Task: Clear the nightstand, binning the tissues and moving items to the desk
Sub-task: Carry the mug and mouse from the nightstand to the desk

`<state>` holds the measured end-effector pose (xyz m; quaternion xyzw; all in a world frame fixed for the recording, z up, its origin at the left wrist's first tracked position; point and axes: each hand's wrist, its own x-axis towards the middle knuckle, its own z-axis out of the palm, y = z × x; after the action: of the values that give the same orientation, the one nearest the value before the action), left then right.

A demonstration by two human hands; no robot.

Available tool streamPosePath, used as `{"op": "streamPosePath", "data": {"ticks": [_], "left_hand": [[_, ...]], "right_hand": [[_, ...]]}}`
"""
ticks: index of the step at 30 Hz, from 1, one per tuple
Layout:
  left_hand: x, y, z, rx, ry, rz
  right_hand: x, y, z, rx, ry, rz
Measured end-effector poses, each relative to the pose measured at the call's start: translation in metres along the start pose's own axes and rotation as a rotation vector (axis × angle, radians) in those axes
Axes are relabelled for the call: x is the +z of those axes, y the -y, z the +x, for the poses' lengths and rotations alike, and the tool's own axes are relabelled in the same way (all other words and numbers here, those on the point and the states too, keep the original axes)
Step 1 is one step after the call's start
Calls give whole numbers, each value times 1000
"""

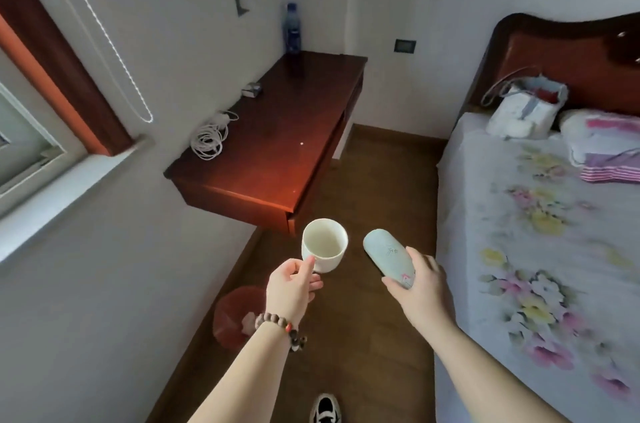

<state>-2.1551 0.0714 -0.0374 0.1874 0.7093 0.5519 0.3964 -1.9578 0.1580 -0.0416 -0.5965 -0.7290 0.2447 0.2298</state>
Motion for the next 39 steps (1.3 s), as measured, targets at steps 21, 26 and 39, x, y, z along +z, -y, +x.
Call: {"op": "streamPosePath", "data": {"ticks": [21,26,39], "left_hand": [[216,-158,357,-94,47,-162],[283,-212,436,-87,-38,-176],[319,-274,591,-83,-254,-181]], "right_hand": [[8,-40,424,53,-66,24],[-13,-53,556,8,-22,25],[35,-12,767,-203,188,78]]}}
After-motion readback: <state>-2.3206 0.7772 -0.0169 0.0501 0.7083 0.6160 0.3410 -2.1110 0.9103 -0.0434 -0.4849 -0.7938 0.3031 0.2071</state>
